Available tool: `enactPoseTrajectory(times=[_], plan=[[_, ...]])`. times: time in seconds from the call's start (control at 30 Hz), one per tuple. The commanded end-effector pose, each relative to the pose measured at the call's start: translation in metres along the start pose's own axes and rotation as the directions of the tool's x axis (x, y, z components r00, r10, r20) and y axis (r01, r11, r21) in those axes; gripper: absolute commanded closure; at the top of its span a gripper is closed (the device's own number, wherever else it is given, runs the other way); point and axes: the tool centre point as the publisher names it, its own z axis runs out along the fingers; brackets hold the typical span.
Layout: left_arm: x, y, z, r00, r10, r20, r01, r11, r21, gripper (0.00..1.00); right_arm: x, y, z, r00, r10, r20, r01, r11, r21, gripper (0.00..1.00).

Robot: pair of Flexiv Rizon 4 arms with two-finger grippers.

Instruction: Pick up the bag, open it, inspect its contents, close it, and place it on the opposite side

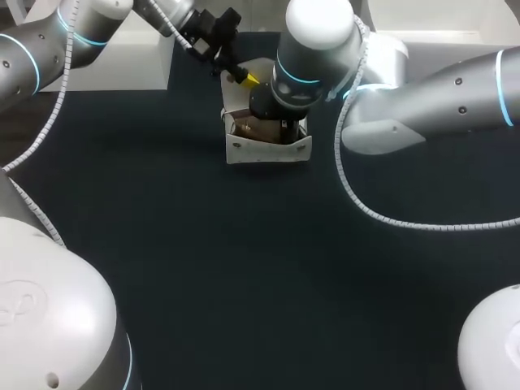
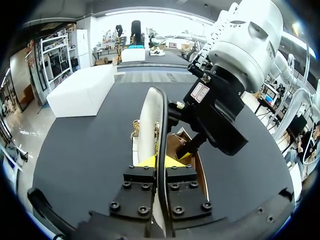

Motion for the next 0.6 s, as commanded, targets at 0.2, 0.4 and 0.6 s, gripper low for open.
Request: enactPoseTrajectory(times=[0.2, 0.4, 0.6], plan=[[0.001, -0.002, 0.001, 1.0, -0.001, 0.027, 0.002, 0.999, -0.033, 1.0, -0.007, 0.003, -0.028, 0.993, 0.008, 0.115, -0.007, 1.0, -0.012, 0.64], [-0.001, -0.002, 0.002, 0.999, -0.009, 0.036, 0.011, 0.999, -0.047, 1.0, -0.016, 0.003, -0.059, 0.976, 0.02, 0.218, -0.018, 1.0, -0.013, 0.65], [-0.012, 0.007, 0.01, 0.997, -0.032, 0.072, 0.037, 0.997, -0.061, 1.0, -0.017, 0.001, -0.084, 0.958, 0.024, 0.286, -0.021, 1.0, -0.015, 0.66]])
